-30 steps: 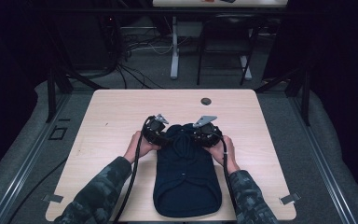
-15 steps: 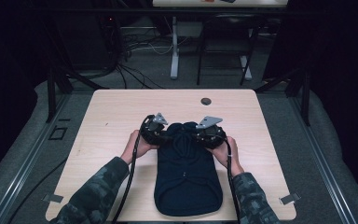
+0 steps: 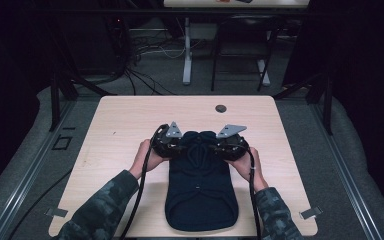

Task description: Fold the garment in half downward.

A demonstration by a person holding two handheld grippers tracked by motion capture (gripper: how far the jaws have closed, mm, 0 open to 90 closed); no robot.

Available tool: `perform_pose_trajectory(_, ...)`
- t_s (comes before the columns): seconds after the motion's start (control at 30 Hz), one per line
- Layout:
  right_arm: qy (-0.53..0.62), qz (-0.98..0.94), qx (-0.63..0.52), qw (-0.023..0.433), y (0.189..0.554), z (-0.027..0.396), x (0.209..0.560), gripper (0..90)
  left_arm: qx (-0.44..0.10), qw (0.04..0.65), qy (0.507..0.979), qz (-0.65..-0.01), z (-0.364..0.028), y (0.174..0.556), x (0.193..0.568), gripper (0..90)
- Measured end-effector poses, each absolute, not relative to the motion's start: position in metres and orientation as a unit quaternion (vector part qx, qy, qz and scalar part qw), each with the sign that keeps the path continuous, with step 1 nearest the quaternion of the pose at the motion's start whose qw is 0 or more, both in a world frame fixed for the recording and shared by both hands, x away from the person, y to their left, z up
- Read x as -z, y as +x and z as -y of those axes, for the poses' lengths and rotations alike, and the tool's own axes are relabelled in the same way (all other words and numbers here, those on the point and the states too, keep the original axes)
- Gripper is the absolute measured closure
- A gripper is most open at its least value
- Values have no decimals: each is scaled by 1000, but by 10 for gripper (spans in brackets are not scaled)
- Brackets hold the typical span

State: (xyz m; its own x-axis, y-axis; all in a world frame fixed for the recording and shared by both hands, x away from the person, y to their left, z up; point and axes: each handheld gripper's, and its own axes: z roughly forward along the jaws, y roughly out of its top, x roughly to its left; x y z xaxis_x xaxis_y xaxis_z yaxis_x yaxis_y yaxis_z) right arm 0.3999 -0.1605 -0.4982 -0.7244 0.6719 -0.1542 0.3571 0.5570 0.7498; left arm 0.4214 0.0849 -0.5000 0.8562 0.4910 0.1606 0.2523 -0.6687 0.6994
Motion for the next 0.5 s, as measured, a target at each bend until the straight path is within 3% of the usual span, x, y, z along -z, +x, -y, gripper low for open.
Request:
perform_pose_trajectory(0.2, 295, -857, -357, 226, 394, 160, 493, 646, -177, 355, 896, -201, -85, 417, 495, 684)
perform_pose_trajectory(0.5, 261, -845, -368, 286, 377, 154, 492, 685, -150, 341, 904, -212, -89, 416, 492, 622)
